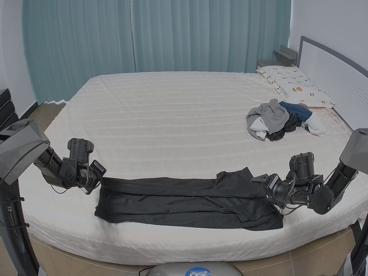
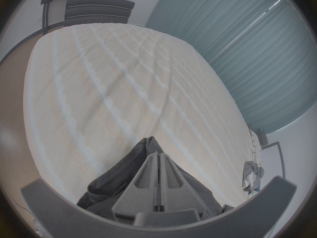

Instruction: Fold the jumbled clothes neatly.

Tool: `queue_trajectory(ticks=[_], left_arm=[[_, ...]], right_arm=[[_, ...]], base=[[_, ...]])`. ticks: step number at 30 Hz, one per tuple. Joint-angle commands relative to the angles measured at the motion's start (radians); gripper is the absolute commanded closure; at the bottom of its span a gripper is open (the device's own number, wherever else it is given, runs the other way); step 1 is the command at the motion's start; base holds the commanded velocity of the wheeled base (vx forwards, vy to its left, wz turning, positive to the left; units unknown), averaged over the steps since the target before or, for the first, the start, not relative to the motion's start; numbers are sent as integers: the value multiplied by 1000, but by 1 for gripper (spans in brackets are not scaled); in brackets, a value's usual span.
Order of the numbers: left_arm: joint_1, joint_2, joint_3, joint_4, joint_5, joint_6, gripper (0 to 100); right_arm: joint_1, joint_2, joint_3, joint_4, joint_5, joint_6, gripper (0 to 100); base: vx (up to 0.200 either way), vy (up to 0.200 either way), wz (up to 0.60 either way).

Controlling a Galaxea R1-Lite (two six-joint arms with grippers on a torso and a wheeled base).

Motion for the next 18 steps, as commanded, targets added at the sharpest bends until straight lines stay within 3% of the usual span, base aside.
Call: queue_trajectory(ticks=[1, 7, 18], left_arm=[[11, -16, 3, -17, -12, -18, 100], [21, -18, 3, -20, -18, -36, 100], [18, -20, 5, -20, -30, -44, 100]], right_arm=[[12, 120, -91, 12, -23, 7, 0], [21, 185, -221, 141, -83, 8, 0], [41, 220, -295, 199, -87, 91, 0]], base=[[0, 0, 0], [0, 0, 0], [0, 0, 0]])
